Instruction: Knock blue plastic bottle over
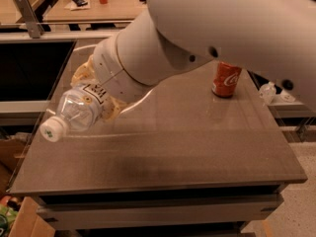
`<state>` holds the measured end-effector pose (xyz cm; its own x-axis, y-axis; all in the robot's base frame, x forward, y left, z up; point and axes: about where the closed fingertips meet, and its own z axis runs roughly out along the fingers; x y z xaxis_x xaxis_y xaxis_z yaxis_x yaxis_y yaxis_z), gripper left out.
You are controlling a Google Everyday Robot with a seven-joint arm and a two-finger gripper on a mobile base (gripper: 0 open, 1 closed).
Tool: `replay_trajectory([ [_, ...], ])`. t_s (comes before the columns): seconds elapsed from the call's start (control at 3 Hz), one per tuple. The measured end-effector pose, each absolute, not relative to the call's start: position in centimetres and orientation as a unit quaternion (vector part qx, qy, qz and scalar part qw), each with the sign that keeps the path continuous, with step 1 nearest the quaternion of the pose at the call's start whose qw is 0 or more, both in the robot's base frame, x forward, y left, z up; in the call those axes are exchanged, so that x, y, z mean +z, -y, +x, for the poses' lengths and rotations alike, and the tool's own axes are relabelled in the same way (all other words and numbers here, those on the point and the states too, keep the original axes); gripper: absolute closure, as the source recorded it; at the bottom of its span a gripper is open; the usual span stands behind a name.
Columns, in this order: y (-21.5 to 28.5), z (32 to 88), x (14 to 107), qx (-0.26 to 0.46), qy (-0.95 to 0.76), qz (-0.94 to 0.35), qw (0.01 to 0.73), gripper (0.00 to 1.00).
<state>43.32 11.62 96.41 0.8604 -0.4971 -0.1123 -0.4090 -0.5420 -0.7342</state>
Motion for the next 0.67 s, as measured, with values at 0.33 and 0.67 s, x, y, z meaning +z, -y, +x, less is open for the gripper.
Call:
replay_trajectory([
  [0.33,-11.1,42.6,93.7,-0.065,-0.236,-0.907,0.343,1.0],
  [0.67,-10.2,42.2,90.0,-0.072,-0.217,-0.932,0.28,1.0],
])
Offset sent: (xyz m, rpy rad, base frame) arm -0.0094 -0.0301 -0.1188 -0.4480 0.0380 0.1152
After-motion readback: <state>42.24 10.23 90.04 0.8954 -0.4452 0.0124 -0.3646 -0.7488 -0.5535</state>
